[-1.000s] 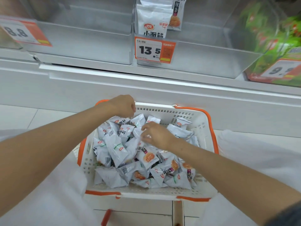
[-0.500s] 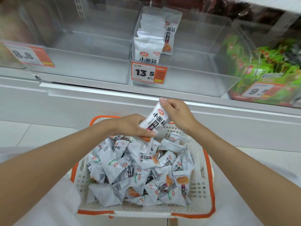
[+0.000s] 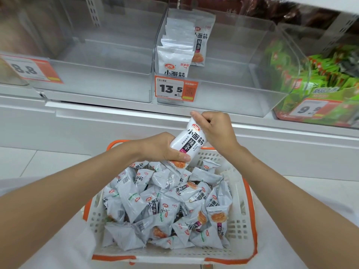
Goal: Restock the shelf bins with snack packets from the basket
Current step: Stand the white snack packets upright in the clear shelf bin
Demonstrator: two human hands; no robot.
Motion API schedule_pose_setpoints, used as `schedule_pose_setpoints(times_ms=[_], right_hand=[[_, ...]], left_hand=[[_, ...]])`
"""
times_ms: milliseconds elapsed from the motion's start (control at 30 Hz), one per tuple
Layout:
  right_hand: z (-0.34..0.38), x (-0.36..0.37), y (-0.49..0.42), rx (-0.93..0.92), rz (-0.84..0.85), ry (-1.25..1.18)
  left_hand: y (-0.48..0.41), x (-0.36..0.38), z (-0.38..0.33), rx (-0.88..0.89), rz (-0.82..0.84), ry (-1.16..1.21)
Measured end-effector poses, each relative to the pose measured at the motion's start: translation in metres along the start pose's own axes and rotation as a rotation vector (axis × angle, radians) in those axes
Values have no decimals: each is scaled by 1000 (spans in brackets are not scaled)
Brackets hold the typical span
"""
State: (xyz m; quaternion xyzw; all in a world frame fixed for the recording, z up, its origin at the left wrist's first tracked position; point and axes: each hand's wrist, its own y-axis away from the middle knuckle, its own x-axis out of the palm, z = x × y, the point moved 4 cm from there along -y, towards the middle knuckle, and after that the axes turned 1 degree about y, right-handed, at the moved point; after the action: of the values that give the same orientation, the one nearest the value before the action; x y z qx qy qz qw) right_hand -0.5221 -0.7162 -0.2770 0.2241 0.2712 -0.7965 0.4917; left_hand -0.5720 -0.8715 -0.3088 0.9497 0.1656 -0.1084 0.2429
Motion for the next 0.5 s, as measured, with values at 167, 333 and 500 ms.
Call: schedule_pose_setpoints(times_ms=[167, 333, 500], right_hand=[[0, -10, 6, 195, -14, -204], [-1, 2, 25, 386, 302, -398], [13, -16, 24, 355, 255, -435]], left_hand=[[1, -9, 7, 14, -91, 41], [3, -15, -2, 72, -165, 120], [7, -22, -32, 138, -134, -117]])
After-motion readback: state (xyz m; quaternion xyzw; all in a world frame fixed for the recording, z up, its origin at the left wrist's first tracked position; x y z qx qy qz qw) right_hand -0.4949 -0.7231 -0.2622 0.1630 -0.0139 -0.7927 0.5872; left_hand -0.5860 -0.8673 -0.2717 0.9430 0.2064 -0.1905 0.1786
